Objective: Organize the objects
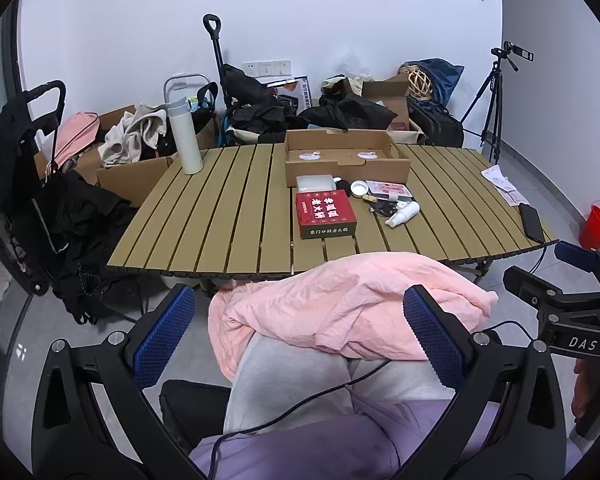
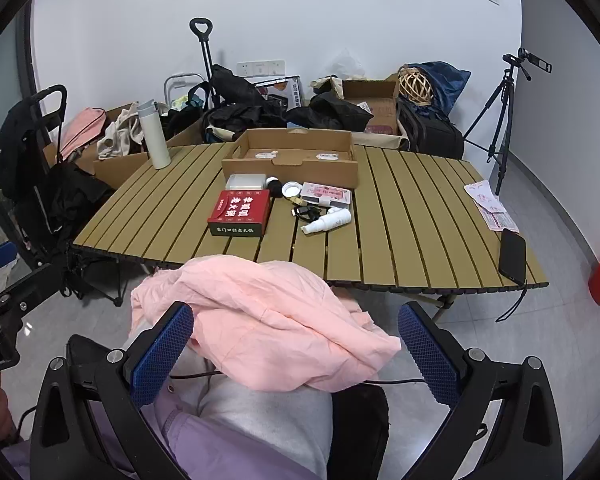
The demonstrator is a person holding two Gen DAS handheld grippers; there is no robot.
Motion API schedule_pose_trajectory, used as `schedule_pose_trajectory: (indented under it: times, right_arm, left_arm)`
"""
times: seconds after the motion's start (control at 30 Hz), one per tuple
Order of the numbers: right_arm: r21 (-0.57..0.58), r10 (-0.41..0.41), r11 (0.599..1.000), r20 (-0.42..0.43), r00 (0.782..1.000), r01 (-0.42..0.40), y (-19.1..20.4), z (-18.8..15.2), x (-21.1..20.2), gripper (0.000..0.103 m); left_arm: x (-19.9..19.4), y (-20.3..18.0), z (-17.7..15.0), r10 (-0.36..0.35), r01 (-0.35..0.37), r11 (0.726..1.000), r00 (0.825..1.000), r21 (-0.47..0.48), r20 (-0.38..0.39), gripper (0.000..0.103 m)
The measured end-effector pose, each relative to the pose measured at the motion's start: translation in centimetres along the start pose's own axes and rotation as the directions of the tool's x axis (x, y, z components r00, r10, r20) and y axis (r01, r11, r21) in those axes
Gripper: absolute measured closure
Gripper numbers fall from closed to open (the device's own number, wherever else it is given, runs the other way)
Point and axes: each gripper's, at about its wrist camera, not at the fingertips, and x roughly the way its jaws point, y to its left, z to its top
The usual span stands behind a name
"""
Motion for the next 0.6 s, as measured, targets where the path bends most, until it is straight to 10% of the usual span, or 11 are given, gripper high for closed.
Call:
schedule_pose_trajectory:
  times: [0.6]
  right_arm:
    - [0.013,0.003,1.0,-0.006,1.0,-0.003,-0.07,-0.07,0.06,0.0]
  left_arm:
    - [0.08,0.01,0.0,0.001,-0.001,1.0,1.0,-0.002,-0.005,0.0]
